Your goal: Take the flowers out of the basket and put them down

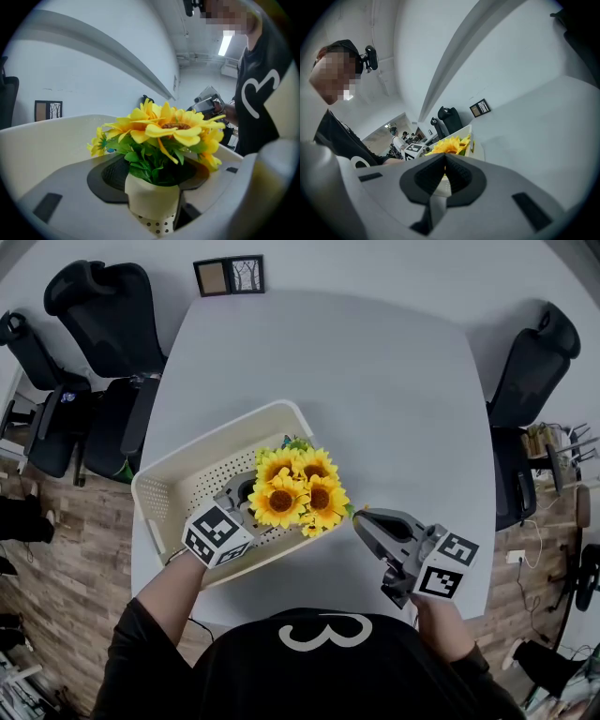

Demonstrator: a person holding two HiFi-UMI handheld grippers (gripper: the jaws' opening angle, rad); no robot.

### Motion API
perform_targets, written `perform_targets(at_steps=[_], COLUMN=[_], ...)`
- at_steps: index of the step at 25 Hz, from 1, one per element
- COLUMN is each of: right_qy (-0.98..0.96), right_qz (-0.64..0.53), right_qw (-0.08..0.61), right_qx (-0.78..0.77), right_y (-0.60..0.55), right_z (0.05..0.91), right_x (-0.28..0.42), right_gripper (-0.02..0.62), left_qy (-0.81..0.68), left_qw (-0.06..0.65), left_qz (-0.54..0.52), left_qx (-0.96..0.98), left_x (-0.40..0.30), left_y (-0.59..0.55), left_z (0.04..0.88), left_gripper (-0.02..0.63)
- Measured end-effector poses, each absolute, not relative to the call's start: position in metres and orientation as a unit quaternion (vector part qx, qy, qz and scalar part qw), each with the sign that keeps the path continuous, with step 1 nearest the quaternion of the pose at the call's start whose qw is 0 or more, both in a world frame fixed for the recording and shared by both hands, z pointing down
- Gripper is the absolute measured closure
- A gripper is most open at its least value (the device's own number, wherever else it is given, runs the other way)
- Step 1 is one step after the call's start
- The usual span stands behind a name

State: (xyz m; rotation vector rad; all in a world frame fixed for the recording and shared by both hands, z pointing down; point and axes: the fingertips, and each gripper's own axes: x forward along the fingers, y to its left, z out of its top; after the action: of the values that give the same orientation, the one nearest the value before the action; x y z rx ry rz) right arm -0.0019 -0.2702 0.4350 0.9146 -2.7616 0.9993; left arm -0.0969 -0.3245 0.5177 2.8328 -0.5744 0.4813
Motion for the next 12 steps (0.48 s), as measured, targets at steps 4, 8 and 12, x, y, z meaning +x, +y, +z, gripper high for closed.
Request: perform_targets(at_steps=[4,8,12], right_qy=[-0.898,-0.898,-0.900], right_qz=[0.323,0.323,0.320], right_qw=[0.032,0.031,0.029], right_qx=[0.298,0.298,0.295], right_y=[-0.270,-0.268,-0.267], right_z=[0.433,0.432,0.427], right_x=[-0.001,0.001,-0.002], right_gripper=[0.586,0.586,0.586], left_qy=[-0.196,-0.202,-0.200], left_qw=[0.104,0.109,0.108], left_qz=[0.158,0.153,0.158], left_qx=[0.962,0.961,0.961], left_x=[-0.099,-0.101,-0.103], left_y=[-0.323,-0.324,-0.322], left_z=[0.512,0.507,0.505], left_gripper=[0.334,0.336,0.337])
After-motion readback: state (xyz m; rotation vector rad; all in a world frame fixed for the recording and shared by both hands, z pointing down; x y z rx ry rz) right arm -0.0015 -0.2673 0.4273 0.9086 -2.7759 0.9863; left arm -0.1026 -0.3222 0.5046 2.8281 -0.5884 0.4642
